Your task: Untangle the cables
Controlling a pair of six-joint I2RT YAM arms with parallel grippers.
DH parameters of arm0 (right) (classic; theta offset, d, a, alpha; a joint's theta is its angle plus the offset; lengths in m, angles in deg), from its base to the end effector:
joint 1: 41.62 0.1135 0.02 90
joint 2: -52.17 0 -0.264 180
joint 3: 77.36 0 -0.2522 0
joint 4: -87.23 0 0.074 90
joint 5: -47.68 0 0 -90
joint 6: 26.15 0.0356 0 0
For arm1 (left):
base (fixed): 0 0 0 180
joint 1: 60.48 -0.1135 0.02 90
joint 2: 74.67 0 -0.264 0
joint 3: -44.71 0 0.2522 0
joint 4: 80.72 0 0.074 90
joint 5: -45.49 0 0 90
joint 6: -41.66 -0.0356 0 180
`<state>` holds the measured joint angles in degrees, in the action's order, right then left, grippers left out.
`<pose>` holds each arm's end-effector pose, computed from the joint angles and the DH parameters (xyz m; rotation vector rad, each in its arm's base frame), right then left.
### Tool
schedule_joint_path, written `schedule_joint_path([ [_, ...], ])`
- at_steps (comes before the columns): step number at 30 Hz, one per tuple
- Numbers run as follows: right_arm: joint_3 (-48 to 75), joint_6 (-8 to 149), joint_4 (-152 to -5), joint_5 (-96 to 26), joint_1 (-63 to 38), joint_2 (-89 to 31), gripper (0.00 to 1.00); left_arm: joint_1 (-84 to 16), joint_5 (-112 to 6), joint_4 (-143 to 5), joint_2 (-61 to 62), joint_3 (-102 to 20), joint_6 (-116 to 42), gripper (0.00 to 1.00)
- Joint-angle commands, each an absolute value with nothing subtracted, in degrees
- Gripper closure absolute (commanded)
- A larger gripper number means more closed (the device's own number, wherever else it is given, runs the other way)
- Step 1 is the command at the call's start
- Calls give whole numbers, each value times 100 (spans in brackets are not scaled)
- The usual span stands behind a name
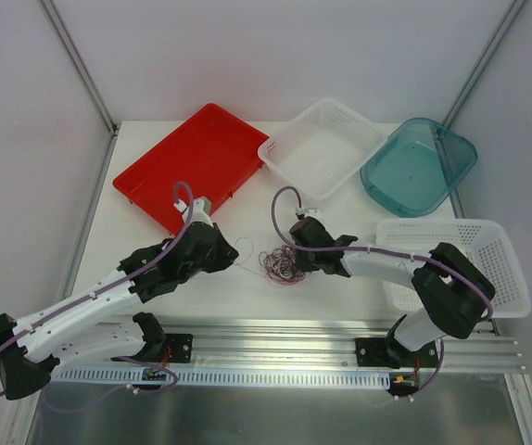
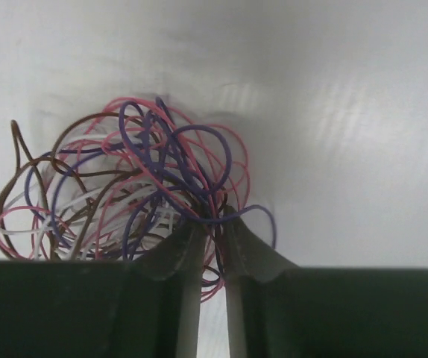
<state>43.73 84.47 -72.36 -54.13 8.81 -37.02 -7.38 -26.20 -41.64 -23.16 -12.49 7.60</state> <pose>0.1986 0.2289 0.1661 -0.5431 2.3925 0.3024 0.1270 -0.1505 0.2858 -0.2469 2.2081 -0.7637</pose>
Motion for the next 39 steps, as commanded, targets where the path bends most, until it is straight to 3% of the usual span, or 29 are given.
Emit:
schedule_joint_path([
  [1,4607,8398,-7023,-5840,559,-3037,84,-897,-2403,-3472,-2817,-1791,-7,100],
  [5,4739,8231,-6443,-6200,268,-2448,90,-1423,-2219,-2804,-3283,-2308,-430,100],
  [12,4792,7985,-5678,-6359,-321,-1297,91,-2303,-1780,-1801,-3407,-3048,-1177,100],
  [21,4564,7633,-4817,-6403,-857,-172,91,-2682,-997,-809,-2959,-3242,-1371,100],
  [27,4406,7528,-4658,-5639,-1270,478,91,-3288,-575,-315,-2721,-3102,-1354,100],
  [33,3914,7370,-4289,-5313,-1525,910,98,-3534,-522,-394,-2537,-2733,-1336,100],
  [39,3947,7237,-4568,-4410,-1578,832,99,-3596,-1161,-911,-2404,-2592,-1572,100],
])
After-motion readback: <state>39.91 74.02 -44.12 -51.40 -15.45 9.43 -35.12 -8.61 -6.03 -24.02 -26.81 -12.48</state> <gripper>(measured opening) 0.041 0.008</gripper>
